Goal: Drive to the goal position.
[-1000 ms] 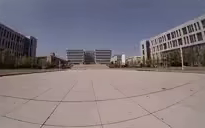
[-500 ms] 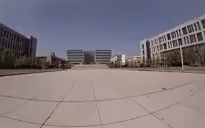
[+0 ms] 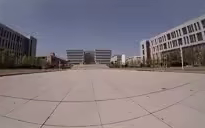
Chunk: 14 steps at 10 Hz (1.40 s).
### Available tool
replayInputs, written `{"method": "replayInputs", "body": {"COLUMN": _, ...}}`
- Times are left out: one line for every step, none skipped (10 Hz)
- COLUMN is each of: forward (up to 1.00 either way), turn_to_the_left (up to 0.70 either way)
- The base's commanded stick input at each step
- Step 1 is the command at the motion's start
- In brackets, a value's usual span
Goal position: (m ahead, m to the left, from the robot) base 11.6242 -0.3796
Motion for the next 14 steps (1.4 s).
{"method": "replayInputs", "body": {"forward": 0.04, "turn_to_the_left": 0.00}}
{"method": "replayInputs", "body": {"forward": 0.04, "turn_to_the_left": 0.00}}
{"method": "replayInputs", "body": {"forward": 0.04, "turn_to_the_left": 0.00}}
{"method": "replayInputs", "body": {"forward": 0.04, "turn_to_the_left": 0.00}}
{"method": "replayInputs", "body": {"forward": 0.04, "turn_to_the_left": 0.00}}
{"method": "replayInputs", "body": {"forward": 0.04, "turn_to_the_left": 0.00}}
{"method": "replayInputs", "body": {"forward": 0.04, "turn_to_the_left": 0.00}}
{"method": "replayInputs", "body": {"forward": 0.04, "turn_to_the_left": 0.00}}
{"method": "replayInputs", "body": {"forward": 0.04, "turn_to_the_left": 0.00}}
{"method": "replayInputs", "body": {"forward": 0.04, "turn_to_the_left": 0.00}}
{"method": "replayInputs", "body": {"forward": 0.04, "turn_to_the_left": 0.00}}
{"method": "replayInputs", "body": {"forward": 0.04, "turn_to_the_left": 0.00}}
{"method": "replayInputs", "body": {"forward": 0.04, "turn_to_the_left": 0.00}}
{"method": "replayInputs", "body": {"forward": 0.04, "turn_to_the_left": 0.00}}
